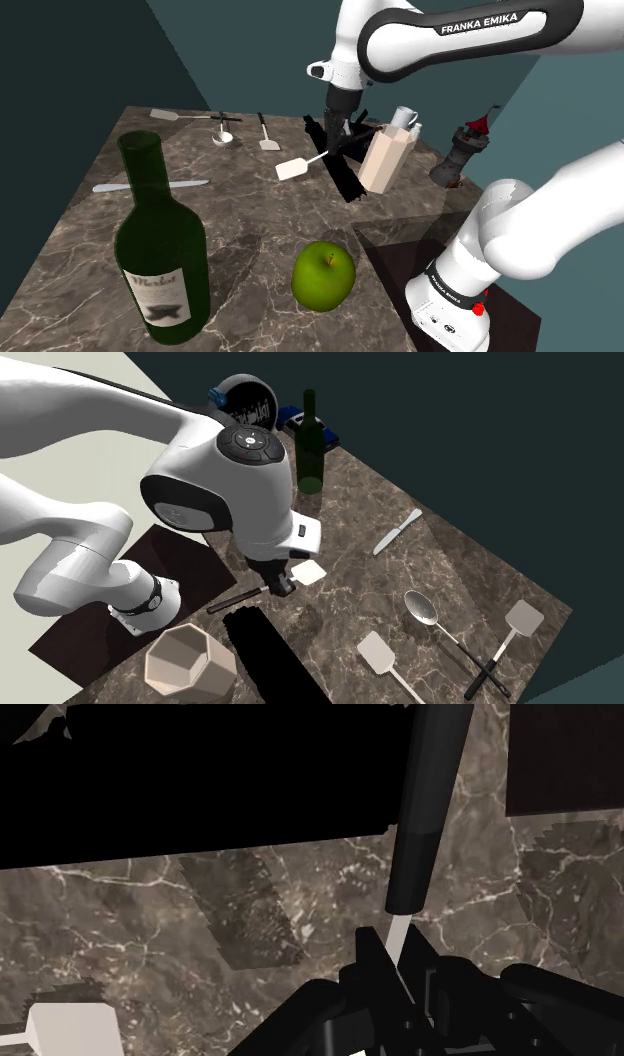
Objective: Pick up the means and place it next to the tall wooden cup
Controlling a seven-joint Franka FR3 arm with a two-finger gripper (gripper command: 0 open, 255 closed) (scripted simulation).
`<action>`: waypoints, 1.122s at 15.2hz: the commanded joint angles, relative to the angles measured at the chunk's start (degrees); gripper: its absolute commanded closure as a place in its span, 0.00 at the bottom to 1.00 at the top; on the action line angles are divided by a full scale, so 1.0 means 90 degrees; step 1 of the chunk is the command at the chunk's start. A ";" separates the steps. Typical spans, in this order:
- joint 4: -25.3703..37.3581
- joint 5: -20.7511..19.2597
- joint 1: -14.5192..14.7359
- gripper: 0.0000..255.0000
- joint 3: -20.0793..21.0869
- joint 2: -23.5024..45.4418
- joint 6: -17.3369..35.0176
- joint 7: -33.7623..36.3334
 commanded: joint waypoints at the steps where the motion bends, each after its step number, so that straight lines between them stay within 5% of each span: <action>1: -0.0143 -0.0006 -0.0003 1.00 -0.0001 0.0069 0.0215 0.0005; 17: -0.1018 -0.0064 -0.0022 1.00 0.0023 0.0714 0.1733 0.0098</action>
